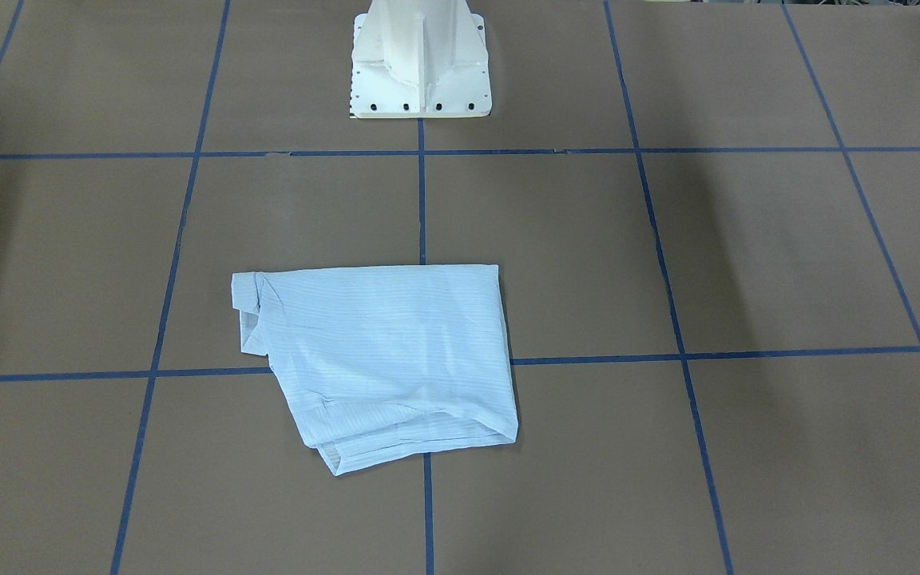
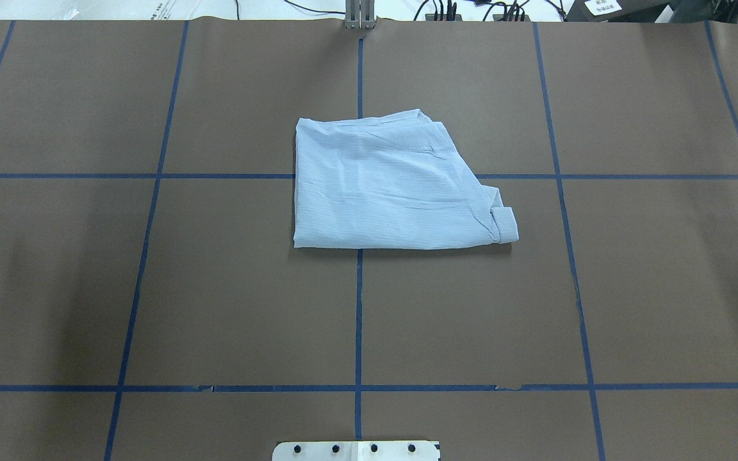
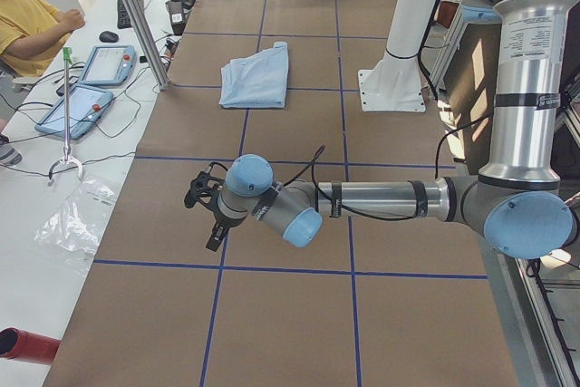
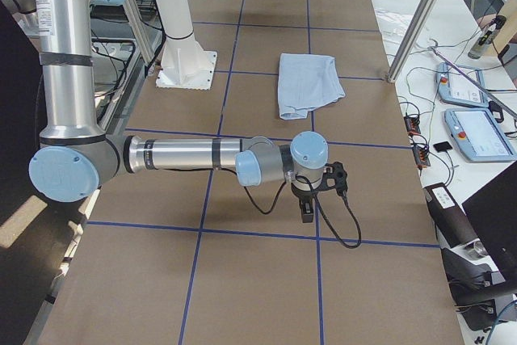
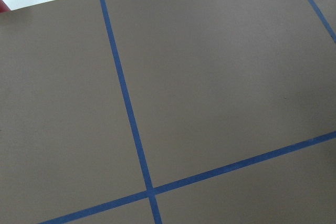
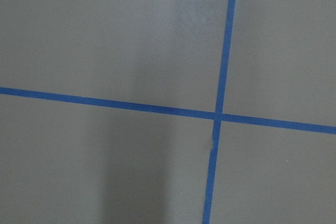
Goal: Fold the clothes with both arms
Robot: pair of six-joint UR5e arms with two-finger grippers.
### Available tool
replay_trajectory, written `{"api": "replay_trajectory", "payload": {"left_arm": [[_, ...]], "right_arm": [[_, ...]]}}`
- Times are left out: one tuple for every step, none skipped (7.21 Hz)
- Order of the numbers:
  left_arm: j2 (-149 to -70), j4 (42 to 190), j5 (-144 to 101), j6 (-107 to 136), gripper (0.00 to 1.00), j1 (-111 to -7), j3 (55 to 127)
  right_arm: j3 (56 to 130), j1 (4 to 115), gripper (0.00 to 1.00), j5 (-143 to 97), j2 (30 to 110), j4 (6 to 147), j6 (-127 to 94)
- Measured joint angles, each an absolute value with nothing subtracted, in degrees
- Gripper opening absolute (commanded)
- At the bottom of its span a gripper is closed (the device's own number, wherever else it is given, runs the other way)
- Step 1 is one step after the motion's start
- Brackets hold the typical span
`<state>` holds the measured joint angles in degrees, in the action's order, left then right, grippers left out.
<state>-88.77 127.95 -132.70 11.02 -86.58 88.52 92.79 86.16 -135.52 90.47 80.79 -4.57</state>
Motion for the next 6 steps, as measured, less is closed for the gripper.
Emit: {"api": "replay_trajectory", "payload": {"left_arm": [[-88.5,127.9,-131.1,11.0,1.0,-86.5,88.8],[-87.9,127.8,-130.5,11.1,1.0,-86.5,89.4],[-86.5,127.9,-130.9,11.1,1.0,-86.5,91.0],[-84.8,127.9,-131.5,11.1,1.0,-86.5,92.8],[-83.8,128.0,-131.8,11.3,1.0,-86.4,93.7],[-83.3,128.1,-131.9,11.5,1.0,-86.2,94.1]], "right_arm": [[93.8,86.2,1.0,-133.7,91.7,80.8,-4.1],[94.8,86.2,1.0,-132.7,92.7,80.8,-3.6],[95.3,86.2,1.0,-132.2,93.2,80.8,-3.4],[95.3,86.2,1.0,-132.2,93.5,80.9,-3.4],[95.3,86.2,1.0,-132.1,93.5,80.8,-3.6],[95.3,86.1,1.0,-132.1,93.5,80.7,-3.8]]}}
